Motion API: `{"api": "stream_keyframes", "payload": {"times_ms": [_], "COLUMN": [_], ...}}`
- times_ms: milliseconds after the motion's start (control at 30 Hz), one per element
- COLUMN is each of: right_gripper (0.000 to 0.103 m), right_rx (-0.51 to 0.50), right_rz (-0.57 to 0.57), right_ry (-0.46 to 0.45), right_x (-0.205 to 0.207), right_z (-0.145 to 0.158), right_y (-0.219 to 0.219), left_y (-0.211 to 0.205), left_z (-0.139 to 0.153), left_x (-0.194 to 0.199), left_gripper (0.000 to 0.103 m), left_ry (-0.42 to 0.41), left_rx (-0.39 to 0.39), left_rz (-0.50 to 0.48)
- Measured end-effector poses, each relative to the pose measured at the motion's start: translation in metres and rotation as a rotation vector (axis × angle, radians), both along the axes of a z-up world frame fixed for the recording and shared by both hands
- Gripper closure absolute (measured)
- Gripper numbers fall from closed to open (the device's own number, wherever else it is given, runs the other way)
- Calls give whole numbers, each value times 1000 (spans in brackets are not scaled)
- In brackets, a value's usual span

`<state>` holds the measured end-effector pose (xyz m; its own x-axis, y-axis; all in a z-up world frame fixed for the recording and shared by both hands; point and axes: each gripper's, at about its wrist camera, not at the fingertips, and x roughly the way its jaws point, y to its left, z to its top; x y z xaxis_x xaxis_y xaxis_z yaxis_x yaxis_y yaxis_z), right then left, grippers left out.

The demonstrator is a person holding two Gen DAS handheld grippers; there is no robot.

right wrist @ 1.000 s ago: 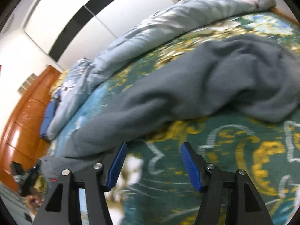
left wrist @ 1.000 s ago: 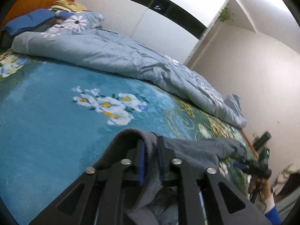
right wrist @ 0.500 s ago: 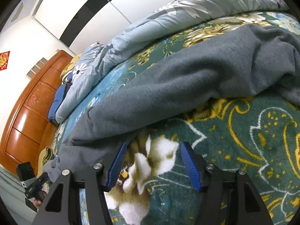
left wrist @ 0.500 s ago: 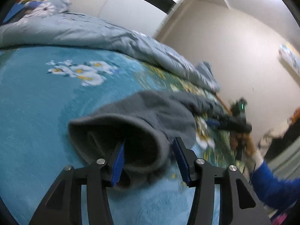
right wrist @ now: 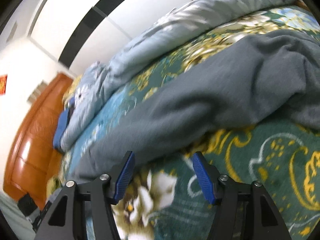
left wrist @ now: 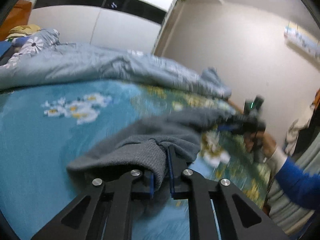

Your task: Fold clothes

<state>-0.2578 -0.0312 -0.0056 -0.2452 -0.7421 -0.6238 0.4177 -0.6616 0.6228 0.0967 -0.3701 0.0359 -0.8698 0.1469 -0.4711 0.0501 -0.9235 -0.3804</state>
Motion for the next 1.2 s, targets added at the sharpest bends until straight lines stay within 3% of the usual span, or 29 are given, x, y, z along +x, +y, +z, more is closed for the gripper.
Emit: {"api": "stream_keyframes", "payload": {"times_ms": [100,133,167,200,400,733,833,933,1200], "right_gripper": [45,61,88,93,97,97,97,97,97], "right_rx": [-64,-77,-75,-81,-118,-80,-59,-4,132], "right_rz": [-50,-60,-70,-77,-90,2,68,129,216], "right_ry": [-51,-74,-90,-94,3,321,349,300,119], "right_x": [-17,-21,-24,-25,-6,98,120,117,77], "right_z": [-1,-2,-2,0,42,177,196,184,87], "right_y": [5,5,3,3,20,81,81,58,-33], "left_y": [-9,-11,-10,-10,-2,14,10,-5,-63], "left_z": [29,40,48,57,104,165,167,150,66], "left_x": [2,3,5,6,29,131,151,145,97], "left_gripper": [93,93,93,93,93,93,93,93,93], "left_ry": [96,127,146,165,271,415,396,305,36], "left_rx": [52,63,66,70,53,6,-2,26,91], "left_rz": [20,19,18,18,12,11,56,124,305]}}
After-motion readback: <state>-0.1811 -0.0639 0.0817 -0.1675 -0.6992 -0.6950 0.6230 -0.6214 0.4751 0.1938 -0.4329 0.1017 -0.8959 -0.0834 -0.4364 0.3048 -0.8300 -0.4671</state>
